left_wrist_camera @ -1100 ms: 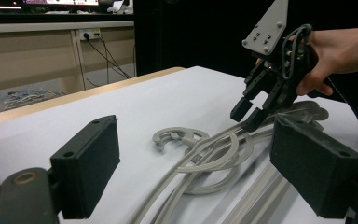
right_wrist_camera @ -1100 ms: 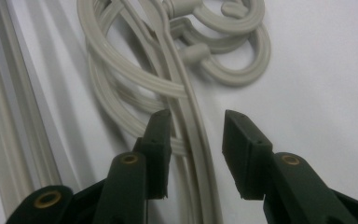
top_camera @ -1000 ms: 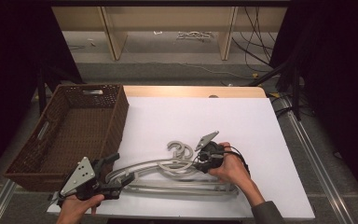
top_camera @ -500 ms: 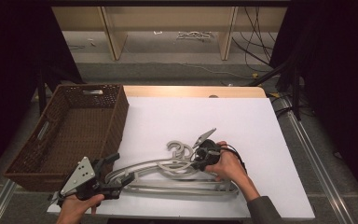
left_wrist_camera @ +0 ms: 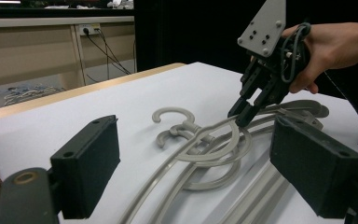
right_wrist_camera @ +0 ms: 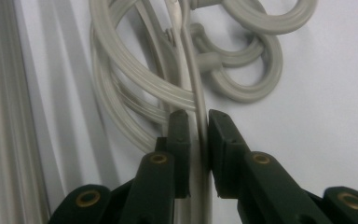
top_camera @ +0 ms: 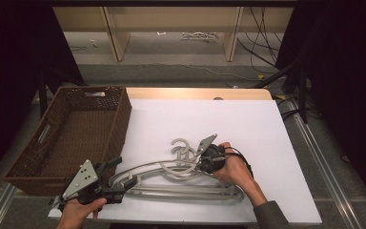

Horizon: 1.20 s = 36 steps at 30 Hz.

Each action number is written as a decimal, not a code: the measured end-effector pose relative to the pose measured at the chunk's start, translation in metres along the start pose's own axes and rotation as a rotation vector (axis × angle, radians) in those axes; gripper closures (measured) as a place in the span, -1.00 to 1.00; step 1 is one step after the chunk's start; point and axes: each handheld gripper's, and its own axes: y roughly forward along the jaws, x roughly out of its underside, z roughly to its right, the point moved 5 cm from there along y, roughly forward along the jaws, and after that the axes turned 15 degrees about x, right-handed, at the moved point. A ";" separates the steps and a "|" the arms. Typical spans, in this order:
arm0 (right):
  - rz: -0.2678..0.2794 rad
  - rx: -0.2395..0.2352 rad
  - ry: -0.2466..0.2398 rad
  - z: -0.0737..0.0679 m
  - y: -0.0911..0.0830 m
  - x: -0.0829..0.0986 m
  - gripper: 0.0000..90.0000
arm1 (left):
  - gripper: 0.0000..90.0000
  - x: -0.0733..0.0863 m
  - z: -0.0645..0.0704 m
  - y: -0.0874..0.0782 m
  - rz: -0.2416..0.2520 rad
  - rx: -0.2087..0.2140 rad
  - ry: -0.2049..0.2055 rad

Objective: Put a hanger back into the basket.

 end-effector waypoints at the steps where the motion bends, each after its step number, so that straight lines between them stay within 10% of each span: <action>1: 0.004 0.000 -0.009 0.000 -0.002 0.000 0.79 | -0.65 0.000 0.000 0.000 0.001 0.000 0.000; 13: 0.037 0.030 -0.086 -0.004 -0.018 -0.005 0.81 | -0.65 -0.006 -0.011 0.032 -0.072 0.009 0.021; 17: 0.056 0.052 -0.109 -0.004 -0.027 -0.008 0.81 | -0.63 -0.006 -0.018 0.068 -0.248 0.012 -0.013; 27: 0.090 0.096 -0.140 -0.005 -0.044 -0.017 0.81 | -0.55 -0.009 -0.027 0.099 -0.363 0.063 -0.042; 31: 0.096 0.094 -0.154 -0.006 -0.047 -0.019 0.81 | -0.23 -0.009 -0.026 0.109 -0.398 0.110 -0.041; 36: 0.098 0.103 -0.165 -0.007 -0.050 -0.021 0.81 | -0.19 -0.006 -0.022 0.123 -0.541 0.138 0.005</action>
